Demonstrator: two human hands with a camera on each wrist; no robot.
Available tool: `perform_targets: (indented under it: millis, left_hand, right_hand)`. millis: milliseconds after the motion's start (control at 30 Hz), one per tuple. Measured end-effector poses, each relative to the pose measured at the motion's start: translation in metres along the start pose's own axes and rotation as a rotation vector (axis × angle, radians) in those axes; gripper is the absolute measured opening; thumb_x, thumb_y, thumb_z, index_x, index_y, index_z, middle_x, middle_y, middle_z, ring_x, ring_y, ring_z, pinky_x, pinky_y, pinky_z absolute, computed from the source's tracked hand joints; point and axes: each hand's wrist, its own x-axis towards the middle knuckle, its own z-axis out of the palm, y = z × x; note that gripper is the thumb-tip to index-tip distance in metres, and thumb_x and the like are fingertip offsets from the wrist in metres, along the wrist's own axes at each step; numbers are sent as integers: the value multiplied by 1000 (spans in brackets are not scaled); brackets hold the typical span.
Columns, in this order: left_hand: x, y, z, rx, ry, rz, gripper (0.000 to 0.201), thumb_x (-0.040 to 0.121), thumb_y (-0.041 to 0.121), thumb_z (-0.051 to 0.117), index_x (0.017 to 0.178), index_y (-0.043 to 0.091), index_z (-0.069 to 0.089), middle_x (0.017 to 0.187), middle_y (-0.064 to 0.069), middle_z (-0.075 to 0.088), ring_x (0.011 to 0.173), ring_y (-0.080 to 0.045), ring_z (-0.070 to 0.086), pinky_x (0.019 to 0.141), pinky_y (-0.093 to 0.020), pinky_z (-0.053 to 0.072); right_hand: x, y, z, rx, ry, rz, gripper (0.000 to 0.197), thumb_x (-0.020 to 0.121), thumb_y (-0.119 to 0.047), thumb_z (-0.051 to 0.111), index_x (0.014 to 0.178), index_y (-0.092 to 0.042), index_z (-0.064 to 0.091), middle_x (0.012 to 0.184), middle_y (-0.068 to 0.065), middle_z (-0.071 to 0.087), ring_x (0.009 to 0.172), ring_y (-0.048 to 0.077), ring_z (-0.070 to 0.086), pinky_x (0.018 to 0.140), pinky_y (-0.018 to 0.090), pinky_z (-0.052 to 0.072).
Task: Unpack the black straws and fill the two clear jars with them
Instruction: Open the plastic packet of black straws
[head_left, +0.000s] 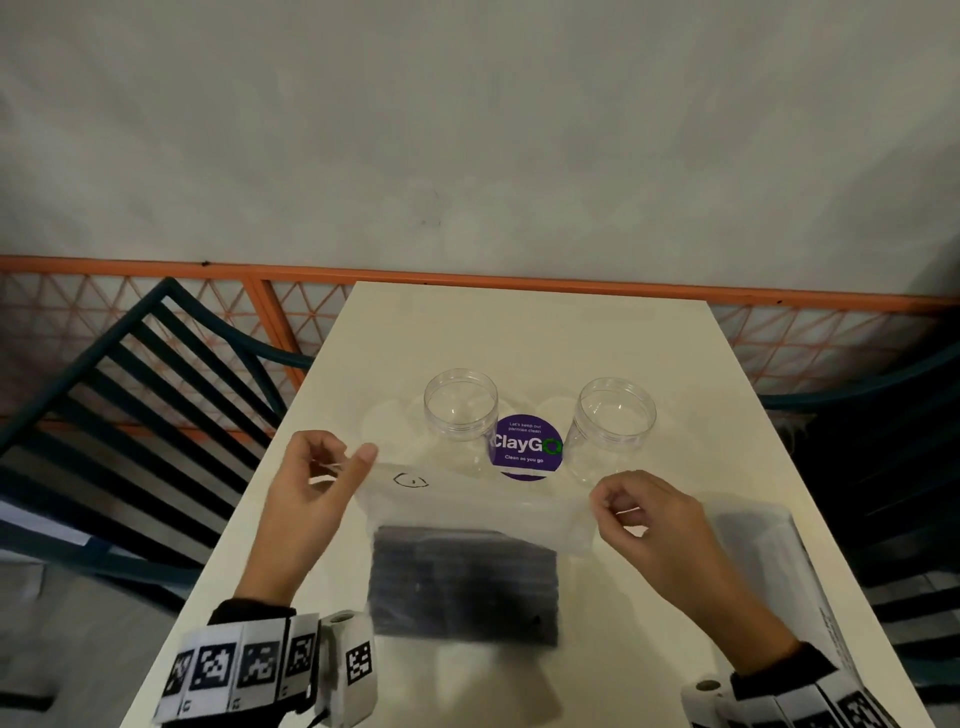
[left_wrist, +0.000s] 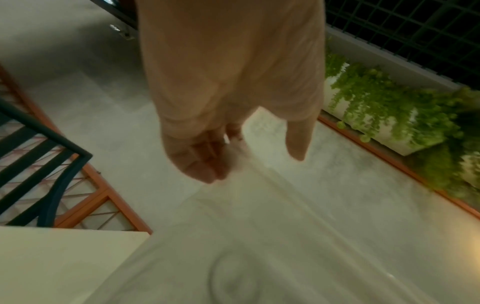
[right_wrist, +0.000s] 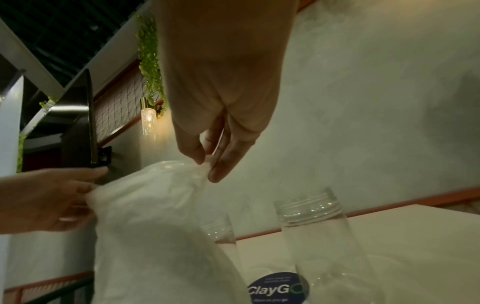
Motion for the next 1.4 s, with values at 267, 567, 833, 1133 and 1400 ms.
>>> perform_targets:
  millis: [267, 567, 833, 1133, 1400]
  left_hand:
    - [-11, 9, 29, 644, -187, 388, 26, 77, 56, 42, 88, 40, 58, 133, 8, 36, 116, -1, 17, 95, -35, 11]
    - [2, -13, 29, 791, -30, -37, 25, 84, 40, 54, 102, 31, 68, 141, -4, 38, 129, -30, 31, 104, -47, 20]
    - [-8, 1, 37, 108, -262, -68, 32, 85, 9, 60, 114, 24, 61, 99, 1, 63, 72, -9, 62, 68, -9, 47]
    - [3, -1, 19, -672, -329, -397, 19, 89, 0, 42, 100, 14, 50, 73, -6, 71, 65, -17, 67, 57, -27, 55]
    - [9, -10, 6, -839, -390, -541, 39, 66, 24, 76, 94, 10, 53, 82, -11, 65, 74, -25, 66, 66, -35, 58]
  right_hand:
    - [4, -14, 9, 30, 36, -44, 23, 76, -7, 72, 82, -26, 60, 83, -24, 55, 89, -10, 56, 66, -3, 43]
    - [1, -5, 6, 29, 111, -65, 23, 73, -2, 73, 78, -22, 63, 82, -19, 58, 88, -3, 57, 67, -1, 44]
    - [20, -9, 36, 156, 197, 269, 21, 71, -18, 78, 84, -16, 63, 94, -4, 49, 76, 5, 58, 61, 0, 45]
    - [37, -11, 42, 849, -20, 779, 15, 91, -9, 54, 106, -12, 53, 95, 15, 67, 84, 25, 65, 69, 32, 54]
    - [42, -18, 23, 1576, -186, 945, 21, 92, -7, 41, 95, -1, 61, 91, 18, 73, 73, 27, 72, 60, 38, 60]
